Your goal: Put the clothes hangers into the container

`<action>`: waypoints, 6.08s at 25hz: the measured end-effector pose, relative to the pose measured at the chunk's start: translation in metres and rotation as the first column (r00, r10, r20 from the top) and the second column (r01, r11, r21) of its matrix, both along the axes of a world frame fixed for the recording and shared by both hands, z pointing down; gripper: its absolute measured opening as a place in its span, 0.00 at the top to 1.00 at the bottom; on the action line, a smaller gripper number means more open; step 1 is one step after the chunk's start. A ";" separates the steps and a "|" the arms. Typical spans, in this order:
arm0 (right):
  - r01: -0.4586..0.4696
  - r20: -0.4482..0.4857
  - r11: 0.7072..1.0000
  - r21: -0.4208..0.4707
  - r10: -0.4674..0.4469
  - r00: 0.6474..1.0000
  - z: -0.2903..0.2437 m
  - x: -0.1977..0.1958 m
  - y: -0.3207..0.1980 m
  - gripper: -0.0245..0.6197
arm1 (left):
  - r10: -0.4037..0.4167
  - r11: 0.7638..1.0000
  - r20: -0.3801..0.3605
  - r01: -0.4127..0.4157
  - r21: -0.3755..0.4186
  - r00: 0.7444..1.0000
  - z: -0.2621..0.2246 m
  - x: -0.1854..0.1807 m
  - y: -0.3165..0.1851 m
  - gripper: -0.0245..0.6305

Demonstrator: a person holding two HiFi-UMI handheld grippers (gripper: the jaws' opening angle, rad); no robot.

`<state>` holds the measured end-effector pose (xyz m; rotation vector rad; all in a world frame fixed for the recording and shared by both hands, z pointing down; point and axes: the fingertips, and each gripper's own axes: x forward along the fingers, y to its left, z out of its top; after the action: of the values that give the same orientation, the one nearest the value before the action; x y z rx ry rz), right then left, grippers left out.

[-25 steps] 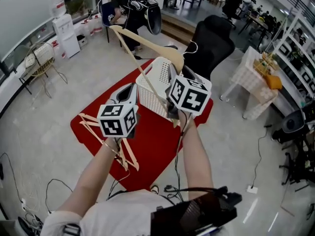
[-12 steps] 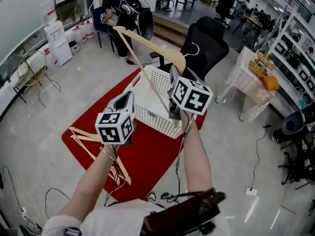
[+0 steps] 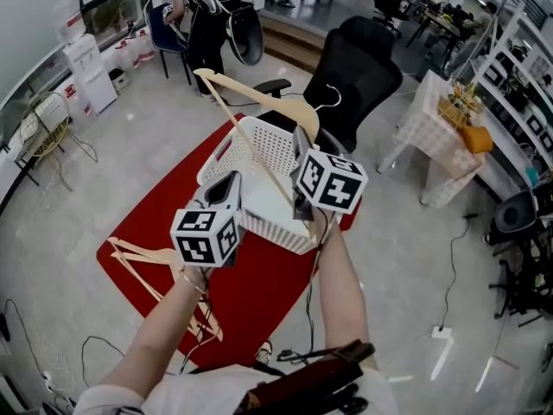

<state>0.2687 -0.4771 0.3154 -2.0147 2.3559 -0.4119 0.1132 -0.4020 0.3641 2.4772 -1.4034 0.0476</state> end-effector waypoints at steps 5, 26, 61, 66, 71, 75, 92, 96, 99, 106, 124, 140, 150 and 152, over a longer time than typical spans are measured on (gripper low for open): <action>0.017 0.011 1.000 -0.018 -0.017 1.000 0.017 0.008 -0.019 0.68 | 0.012 1.000 -0.005 -0.012 -0.007 1.000 0.006 0.014 -0.017 0.96; 0.173 0.035 0.911 -0.374 -0.172 0.984 0.147 -0.020 -0.024 0.68 | -0.027 0.998 -0.012 0.026 -0.058 1.000 0.030 -0.004 -0.028 0.96; -0.020 -0.002 0.993 -0.116 0.020 1.000 0.018 -0.016 0.028 0.60 | -0.057 0.998 -0.027 0.056 -0.007 0.998 -0.011 -0.041 0.034 0.96; 0.022 0.004 0.998 -0.062 -0.022 1.000 0.007 -0.039 0.076 0.63 | -0.063 0.998 -0.015 0.063 0.020 0.998 -0.020 -0.052 0.067 0.96; -0.018 -0.012 1.000 0.002 0.018 1.000 0.009 -0.034 0.131 0.79 | -0.071 0.997 -0.011 0.071 0.018 0.997 -0.020 -0.048 0.103 0.96; -0.058 -0.014 0.998 0.008 0.058 0.998 0.029 -0.022 0.174 0.89 | -0.075 0.997 -0.005 0.075 0.007 0.997 -0.012 -0.039 0.132 0.96; 0.031 0.102 0.998 -0.063 -0.024 0.995 0.097 -0.034 0.294 0.94 | -0.184 0.981 0.027 0.185 -0.056 0.983 0.038 -0.023 0.240 0.96; 0.028 0.107 0.997 -0.074 -0.020 0.994 0.099 -0.036 0.302 0.94 | -0.178 0.983 0.021 0.179 -0.049 0.984 0.035 -0.027 0.241 0.96; 0.025 0.107 0.996 -0.081 -0.016 0.994 0.098 -0.046 0.313 0.94 | -0.167 0.985 0.013 0.167 -0.046 0.986 0.033 -0.033 0.251 0.96; 0.013 0.086 0.993 -0.115 -0.003 0.996 0.115 -0.101 0.347 0.94 | -0.107 0.992 0.011 0.107 -0.073 0.994 0.051 -0.067 0.281 0.96; -0.009 0.027 0.991 -0.133 0.012 1.000 0.117 -0.133 0.369 0.94 | -0.083 0.994 -0.001 0.082 -0.074 0.997 0.053 -0.097 0.291 0.96; 0.314 0.041 0.853 -0.416 -0.327 0.944 0.236 -0.276 0.317 0.93 | -0.374 0.891 0.060 0.376 -0.252 0.926 0.147 -0.243 0.284 0.96; 0.362 -0.016 0.732 -0.577 -0.453 0.891 0.306 -0.349 0.297 0.78 | -0.468 0.829 0.053 0.459 -0.320 0.882 0.190 -0.308 0.276 0.96; 0.344 -0.038 0.715 -0.608 -0.460 0.887 0.318 -0.354 0.295 0.77 | -0.469 0.830 0.046 0.458 -0.319 0.882 0.193 -0.316 0.272 0.96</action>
<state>-0.0857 -0.1818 0.6332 -1.7315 3.1002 -1.1494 -0.2024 -0.1304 0.5568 1.8160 -1.7845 0.1199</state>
